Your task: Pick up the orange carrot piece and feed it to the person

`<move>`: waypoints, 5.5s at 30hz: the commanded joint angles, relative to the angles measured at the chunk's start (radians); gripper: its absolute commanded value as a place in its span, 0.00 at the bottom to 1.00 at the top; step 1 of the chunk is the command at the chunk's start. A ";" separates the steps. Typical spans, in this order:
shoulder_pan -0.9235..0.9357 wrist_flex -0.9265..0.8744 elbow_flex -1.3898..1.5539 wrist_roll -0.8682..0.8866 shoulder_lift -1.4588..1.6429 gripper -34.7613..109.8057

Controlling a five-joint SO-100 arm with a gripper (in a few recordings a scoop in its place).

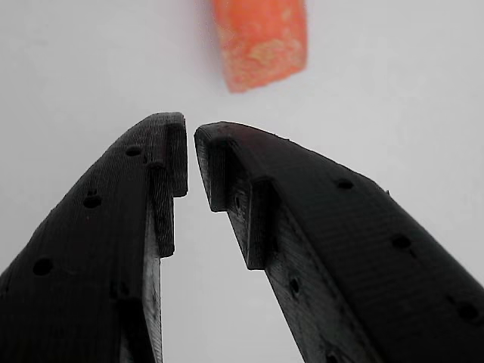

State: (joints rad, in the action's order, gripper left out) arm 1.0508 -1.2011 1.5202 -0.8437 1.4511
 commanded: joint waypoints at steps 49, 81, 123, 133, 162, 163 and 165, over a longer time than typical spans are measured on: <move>-0.029 -0.009 -0.215 -0.023 -0.086 0.37; 0.034 -0.009 -0.215 -0.026 -0.252 0.37; 0.034 -0.011 -0.230 -0.021 -0.287 0.23; 0.034 -0.011 -0.230 -0.023 -0.288 0.31; -0.044 -0.009 -0.232 -0.023 -0.290 0.32; -0.046 -0.009 -0.232 -0.023 -0.290 0.32; -0.046 -0.009 -0.232 -0.023 -0.290 0.31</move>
State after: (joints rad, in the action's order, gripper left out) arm 1.0124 -1.2011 1.2993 -0.8498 1.1505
